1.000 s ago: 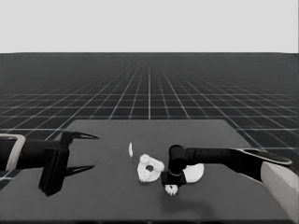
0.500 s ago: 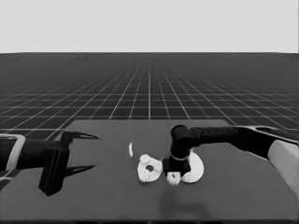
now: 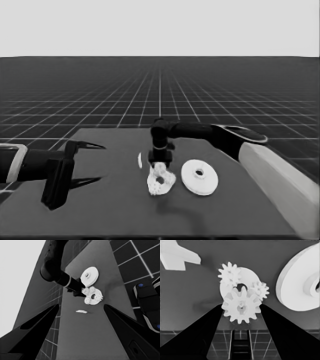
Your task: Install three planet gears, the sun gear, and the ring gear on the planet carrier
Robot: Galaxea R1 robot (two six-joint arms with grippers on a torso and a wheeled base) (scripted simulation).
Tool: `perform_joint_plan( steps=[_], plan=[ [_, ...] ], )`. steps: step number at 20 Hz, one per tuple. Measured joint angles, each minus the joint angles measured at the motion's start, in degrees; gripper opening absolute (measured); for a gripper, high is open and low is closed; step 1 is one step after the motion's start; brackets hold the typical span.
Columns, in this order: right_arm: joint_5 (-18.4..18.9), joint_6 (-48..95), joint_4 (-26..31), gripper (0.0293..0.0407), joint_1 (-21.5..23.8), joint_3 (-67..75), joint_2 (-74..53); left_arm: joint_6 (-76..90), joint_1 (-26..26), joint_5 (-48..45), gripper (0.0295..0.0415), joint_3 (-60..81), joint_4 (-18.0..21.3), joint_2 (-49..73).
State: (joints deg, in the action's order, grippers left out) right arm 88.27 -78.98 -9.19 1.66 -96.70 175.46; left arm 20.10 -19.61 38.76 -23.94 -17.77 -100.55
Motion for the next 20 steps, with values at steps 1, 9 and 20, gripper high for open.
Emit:
perform_joint_plan(
  steps=[1, 9, 20],
  plan=[
    [-0.7, 0.9, -2.8, 0.031, -2.7, -1.4, 0.4, 0.0, 0.0, 0.0, 0.0385, 0.0, 0.0, 0.0],
    [-2.1, 2.7, -6.7, 0.031, -7.0, -4.3, 1.2, 0.0, 0.0, 0.0, 0.0385, 0.0, 0.0, 0.0],
    [-2.1, -2.5, -6.7, 0.0309, -7.5, -4.3, 1.2, 0.0, 0.0, 0.0, 0.0385, 0.0, 0.0, 0.0]
  ],
)
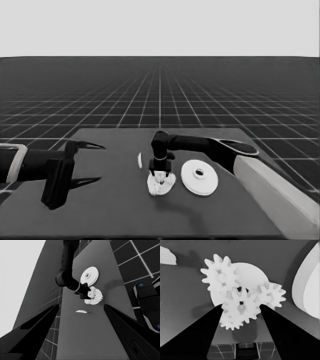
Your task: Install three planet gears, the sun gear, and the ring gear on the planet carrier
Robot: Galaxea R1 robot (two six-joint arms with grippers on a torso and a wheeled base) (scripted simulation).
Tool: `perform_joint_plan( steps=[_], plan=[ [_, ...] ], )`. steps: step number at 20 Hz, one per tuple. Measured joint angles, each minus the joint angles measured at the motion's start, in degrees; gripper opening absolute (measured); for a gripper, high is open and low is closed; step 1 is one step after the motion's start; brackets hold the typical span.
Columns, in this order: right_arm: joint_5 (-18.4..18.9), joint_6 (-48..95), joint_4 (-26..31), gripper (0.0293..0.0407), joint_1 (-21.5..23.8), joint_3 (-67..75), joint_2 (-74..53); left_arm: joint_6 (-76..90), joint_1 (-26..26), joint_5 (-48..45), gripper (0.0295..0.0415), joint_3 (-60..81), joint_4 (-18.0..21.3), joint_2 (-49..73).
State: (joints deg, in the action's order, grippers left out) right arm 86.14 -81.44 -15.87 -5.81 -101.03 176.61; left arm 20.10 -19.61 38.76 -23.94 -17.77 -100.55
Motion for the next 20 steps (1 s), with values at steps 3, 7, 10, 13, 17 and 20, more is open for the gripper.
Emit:
perform_joint_plan(
  steps=[3, 7, 10, 13, 17, 20],
  plan=[
    [0.0, -1.8, 0.0, 0.0309, 0.0, 0.0, 0.0, 0.0, 0.0, 0.0, 0.0385, 0.0, 0.0, 0.0],
    [0.0, -4.2, 0.0, 0.031, -0.4, -0.1, -0.1, 0.0, 0.0, 0.0, 0.0385, 0.0, 0.0, 0.0],
    [0.0, -6.0, 0.0, 0.031, -0.4, -0.1, -0.1, 0.0, 0.0, 0.0, 0.0385, 0.0, 0.0, 0.0],
    [0.0, -7.8, 0.0, 0.031, -0.4, -0.1, -0.1, 0.0, 0.0, 0.0, 0.0385, 0.0, 0.0, 0.0],
    [0.0, -10.2, 0.0, 0.0309, -0.4, -0.1, -0.1, 0.0, 0.0, 0.0, 0.0385, 0.0, 0.0, 0.0],
    [0.0, -12.0, 0.0, 0.031, -0.4, -0.1, -0.1, 0.0, 0.0, 0.0, 0.0385, 0.0, 0.0, 0.0]
  ],
)
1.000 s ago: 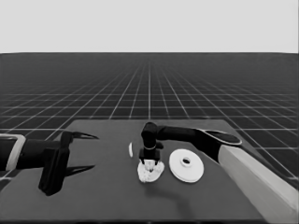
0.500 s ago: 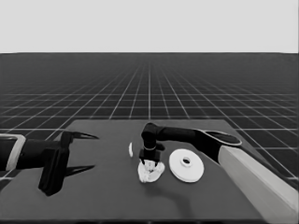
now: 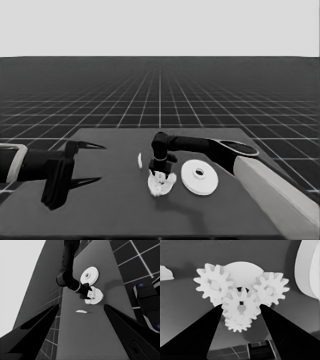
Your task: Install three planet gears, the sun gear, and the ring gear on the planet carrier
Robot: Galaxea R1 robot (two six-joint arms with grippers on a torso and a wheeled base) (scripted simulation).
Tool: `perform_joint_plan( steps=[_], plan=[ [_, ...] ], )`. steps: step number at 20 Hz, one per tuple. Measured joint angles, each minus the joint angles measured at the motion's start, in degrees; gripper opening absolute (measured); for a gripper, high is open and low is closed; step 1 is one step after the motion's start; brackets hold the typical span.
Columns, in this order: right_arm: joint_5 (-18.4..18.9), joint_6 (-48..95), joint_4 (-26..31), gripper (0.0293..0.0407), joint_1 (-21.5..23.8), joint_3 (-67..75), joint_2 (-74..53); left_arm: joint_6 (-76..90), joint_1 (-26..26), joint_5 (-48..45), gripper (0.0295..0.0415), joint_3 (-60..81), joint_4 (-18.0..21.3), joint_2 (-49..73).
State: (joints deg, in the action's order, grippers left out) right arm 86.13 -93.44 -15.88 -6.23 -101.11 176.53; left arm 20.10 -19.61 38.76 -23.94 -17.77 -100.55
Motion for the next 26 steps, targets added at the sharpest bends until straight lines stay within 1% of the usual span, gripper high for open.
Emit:
perform_joint_plan(
  steps=[26],
  plan=[
    [0.0, -15.6, 0.0, 0.031, 0.0, 0.0, 0.0, 0.0, 0.0, 0.0, 0.0385, 0.0, 0.0, 0.0]
  ],
)
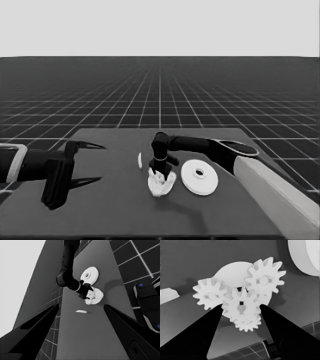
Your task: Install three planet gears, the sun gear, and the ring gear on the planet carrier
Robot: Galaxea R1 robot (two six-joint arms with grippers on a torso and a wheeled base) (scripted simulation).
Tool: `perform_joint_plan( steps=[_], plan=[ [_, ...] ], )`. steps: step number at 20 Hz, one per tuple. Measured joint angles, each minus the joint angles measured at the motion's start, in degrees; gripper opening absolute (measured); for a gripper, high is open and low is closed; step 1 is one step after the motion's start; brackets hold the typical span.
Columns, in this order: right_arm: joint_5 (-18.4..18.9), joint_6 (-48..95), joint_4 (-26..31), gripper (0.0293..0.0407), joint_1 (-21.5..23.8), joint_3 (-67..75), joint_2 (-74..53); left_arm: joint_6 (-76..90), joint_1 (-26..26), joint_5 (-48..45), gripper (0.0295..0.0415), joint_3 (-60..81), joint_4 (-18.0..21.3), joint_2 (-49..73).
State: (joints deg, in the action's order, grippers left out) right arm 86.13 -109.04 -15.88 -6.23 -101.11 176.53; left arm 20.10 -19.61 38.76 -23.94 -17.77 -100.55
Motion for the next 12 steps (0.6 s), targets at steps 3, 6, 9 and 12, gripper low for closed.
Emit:
perform_joint_plan(
  steps=[3, 6, 9, 12],
  plan=[
    [0.0, -1.8, 0.0, 0.031, 0.0, 0.0, 0.0, 0.0, 0.0, 0.0, 0.0385, 0.0, 0.0, 0.0],
    [0.0, -3.6, 0.0, 0.031, 0.0, 0.0, 0.0, 0.0, 0.0, 0.0, 0.0385, 0.0, 0.0, 0.0],
    [0.0, -5.4, 0.0, 0.031, 0.0, 0.0, 0.0, 0.0, 0.0, 0.0, 0.0385, 0.0, 0.0, 0.0],
    [0.0, -7.2, 0.0, 0.0309, 0.0, 0.0, 0.0, 0.0, 0.0, 0.0, 0.0385, 0.0, 0.0, 0.0]
  ],
)
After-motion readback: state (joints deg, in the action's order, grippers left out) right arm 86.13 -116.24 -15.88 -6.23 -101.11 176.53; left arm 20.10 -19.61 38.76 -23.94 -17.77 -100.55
